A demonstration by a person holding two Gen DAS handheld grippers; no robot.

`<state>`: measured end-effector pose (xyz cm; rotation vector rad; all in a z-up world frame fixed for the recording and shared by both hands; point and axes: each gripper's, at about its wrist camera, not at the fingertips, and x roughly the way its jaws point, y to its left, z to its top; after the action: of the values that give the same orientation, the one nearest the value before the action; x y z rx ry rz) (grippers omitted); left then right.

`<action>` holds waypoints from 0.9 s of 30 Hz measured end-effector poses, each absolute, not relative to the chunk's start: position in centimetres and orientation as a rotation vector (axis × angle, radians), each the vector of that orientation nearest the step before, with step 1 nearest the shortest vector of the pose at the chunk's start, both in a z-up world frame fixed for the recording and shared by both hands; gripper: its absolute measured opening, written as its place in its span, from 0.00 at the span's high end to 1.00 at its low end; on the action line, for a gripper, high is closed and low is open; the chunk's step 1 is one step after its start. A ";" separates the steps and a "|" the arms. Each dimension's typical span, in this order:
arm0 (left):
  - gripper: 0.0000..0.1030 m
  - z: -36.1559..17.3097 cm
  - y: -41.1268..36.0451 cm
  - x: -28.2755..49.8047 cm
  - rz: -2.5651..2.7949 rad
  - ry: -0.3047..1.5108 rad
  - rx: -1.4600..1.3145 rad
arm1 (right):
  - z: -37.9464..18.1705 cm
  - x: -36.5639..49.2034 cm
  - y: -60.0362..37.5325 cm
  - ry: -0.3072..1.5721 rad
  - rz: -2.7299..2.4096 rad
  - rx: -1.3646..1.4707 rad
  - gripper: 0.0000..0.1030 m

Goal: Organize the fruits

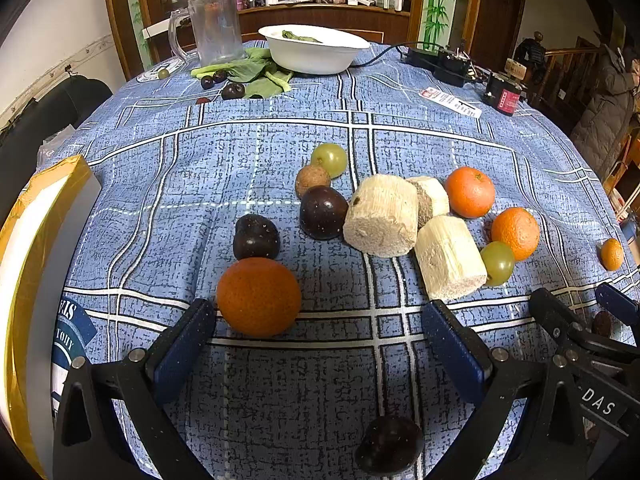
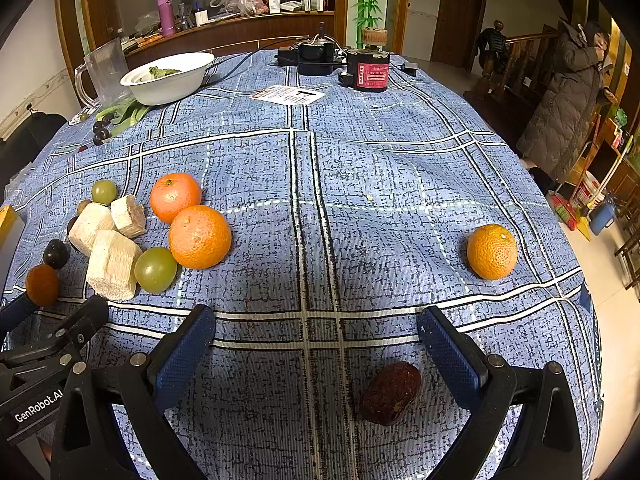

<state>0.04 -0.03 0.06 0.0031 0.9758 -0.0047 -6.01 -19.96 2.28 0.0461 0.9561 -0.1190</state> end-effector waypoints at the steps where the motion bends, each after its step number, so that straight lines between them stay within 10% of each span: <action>1: 0.00 0.1 0.0 0.1 -0.011 0.993 0.007 | 2.3 -6.0 -20.0 0.956 -0.119 0.046 0.01; 27: 0.02 8.3 16.1 -9.4 -0.032 0.848 -0.256 | 3.5 -8.8 -19.4 0.982 -0.083 0.088 0.04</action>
<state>-9.40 16.06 8.34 -0.2565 0.8477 -0.0315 -8.81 -19.40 3.54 0.0878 0.9824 -0.0833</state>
